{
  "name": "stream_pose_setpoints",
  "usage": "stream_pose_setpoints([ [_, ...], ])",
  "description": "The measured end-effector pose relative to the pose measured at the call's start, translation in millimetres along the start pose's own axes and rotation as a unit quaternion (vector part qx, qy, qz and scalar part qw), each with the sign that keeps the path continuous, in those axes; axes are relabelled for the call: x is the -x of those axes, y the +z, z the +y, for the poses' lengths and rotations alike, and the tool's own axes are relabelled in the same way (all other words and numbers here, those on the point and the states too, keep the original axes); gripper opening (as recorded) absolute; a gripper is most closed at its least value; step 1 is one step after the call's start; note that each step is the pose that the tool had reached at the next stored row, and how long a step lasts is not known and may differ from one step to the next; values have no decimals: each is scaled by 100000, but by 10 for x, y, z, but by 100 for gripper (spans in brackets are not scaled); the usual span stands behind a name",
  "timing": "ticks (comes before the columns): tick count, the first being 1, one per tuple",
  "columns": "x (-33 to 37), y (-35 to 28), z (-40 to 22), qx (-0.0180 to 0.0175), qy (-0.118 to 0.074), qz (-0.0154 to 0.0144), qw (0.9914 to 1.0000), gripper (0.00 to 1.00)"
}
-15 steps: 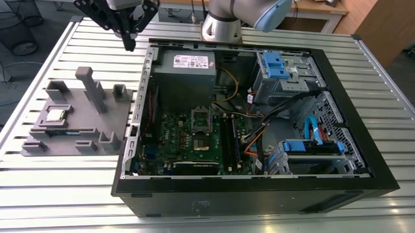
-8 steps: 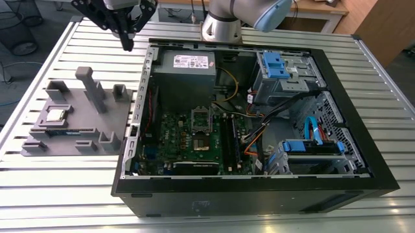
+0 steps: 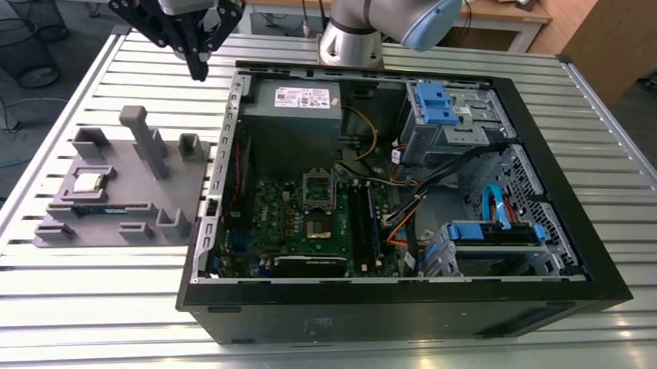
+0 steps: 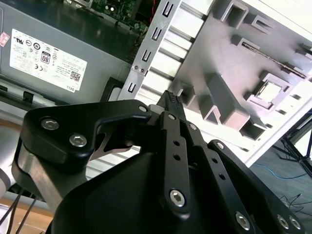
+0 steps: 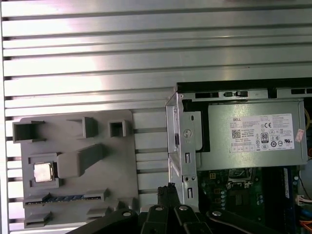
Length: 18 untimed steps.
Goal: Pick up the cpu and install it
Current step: 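Pick up the cpu and move it towards the insertion slot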
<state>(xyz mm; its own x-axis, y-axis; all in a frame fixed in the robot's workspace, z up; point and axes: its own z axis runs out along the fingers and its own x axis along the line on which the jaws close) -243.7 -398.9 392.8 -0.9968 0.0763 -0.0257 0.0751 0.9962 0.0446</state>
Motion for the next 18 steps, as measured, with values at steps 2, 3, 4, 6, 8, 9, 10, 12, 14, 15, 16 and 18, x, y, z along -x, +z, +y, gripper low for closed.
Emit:
stream_pose_setpoints([
  [2, -9, -1, -1, -2, -3, 1, 100000, 11],
  [3, -13, 0, -1, -1, -4, 0, 100000, 11],
  [4, -17, 0, -1, 1, -3, -1, 100000, 11],
  [6, -26, -1, -2, -2, -3, 0, 100000, 11],
  [8, -36, -1, -3, 4, -1, -4, 100000, 11],
  [9, -40, -1, -3, -1, -3, -1, 100000, 11],
  [10, -45, -1, -4, -1, -3, -1, 100000, 11],
  [12, -55, -2, -4, -1, -3, -2, 100000, 11],
  [14, -65, -2, -5, 1, -3, -1, 100000, 11],
  [15, -71, -2, -6, 0, -2, 0, 100000, 11],
  [16, -76, -2, -6, -2, 0, 0, 100000, 11],
  [18, -88, -2, -7, 0, -3, -1, 100000, 11],
])
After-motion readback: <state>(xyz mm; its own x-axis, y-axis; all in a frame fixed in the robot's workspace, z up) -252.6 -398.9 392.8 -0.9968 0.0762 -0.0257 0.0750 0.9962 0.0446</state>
